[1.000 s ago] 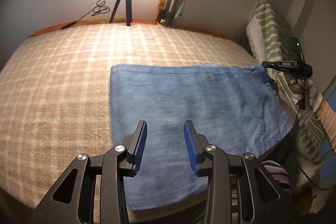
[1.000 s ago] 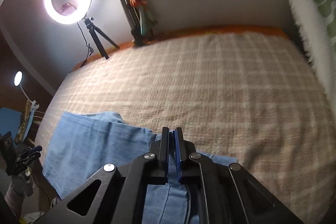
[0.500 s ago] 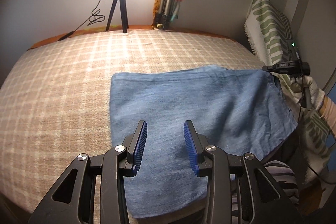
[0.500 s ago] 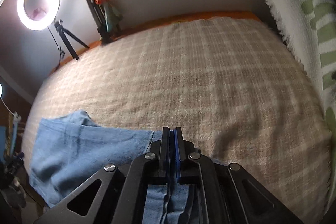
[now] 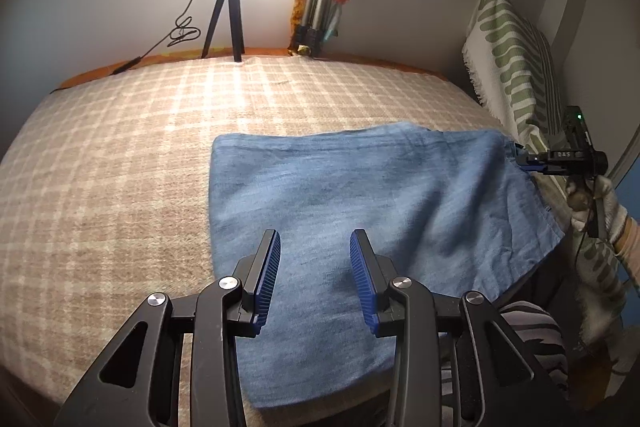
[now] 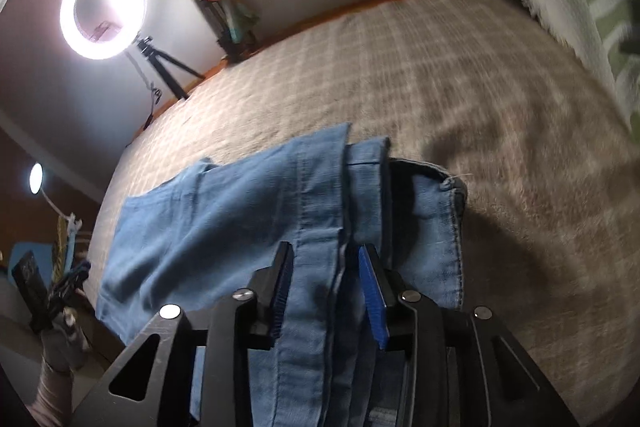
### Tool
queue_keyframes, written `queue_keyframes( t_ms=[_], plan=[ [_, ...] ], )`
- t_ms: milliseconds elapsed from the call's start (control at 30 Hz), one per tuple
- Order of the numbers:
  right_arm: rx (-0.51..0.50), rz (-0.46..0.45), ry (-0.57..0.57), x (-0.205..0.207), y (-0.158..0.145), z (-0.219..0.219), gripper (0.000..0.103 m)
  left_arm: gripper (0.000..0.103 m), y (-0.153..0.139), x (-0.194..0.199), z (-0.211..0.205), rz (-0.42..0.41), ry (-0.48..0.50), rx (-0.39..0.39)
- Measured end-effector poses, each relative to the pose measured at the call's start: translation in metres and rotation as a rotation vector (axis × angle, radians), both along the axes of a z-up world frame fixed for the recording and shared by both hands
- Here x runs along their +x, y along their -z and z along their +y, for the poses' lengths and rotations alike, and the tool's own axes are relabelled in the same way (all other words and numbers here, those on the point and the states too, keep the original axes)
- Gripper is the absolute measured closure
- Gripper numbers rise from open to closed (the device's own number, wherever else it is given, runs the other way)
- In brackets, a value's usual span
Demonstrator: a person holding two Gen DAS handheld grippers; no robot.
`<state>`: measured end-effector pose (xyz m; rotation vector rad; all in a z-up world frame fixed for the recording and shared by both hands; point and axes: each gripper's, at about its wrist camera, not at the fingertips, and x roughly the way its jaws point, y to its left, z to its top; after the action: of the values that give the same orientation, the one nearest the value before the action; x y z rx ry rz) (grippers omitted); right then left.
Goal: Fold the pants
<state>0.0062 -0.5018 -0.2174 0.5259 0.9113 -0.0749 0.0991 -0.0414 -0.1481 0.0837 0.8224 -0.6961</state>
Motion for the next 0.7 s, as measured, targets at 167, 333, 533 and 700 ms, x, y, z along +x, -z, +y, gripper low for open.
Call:
queue_keyframes(
  t_ms=[167, 333, 533, 700],
  plan=[
    [0.042, -0.012, -0.012, -0.002, 0.005, -0.006, 0.069, 0.069, 0.004, 0.001, 0.005, 0.012, -0.007, 0.009],
    [0.003, -0.04, -0.062, -0.009, -0.004, 0.015, 0.081, 0.069, 0.01, 0.007, 0.002, 0.017, -0.012, 0.028],
    [-0.161, -0.057, -0.043, -0.019, -0.037, 0.036, 0.098, 0.069, 0.01, 0.007, 0.013, 0.009, -0.046, 0.028],
    [-0.156, 0.075, -0.008, -0.011, -0.004, 0.021, 0.097, 0.068, 0.019, 0.006, 0.022, 0.012, -0.062, 0.067]
  ],
)
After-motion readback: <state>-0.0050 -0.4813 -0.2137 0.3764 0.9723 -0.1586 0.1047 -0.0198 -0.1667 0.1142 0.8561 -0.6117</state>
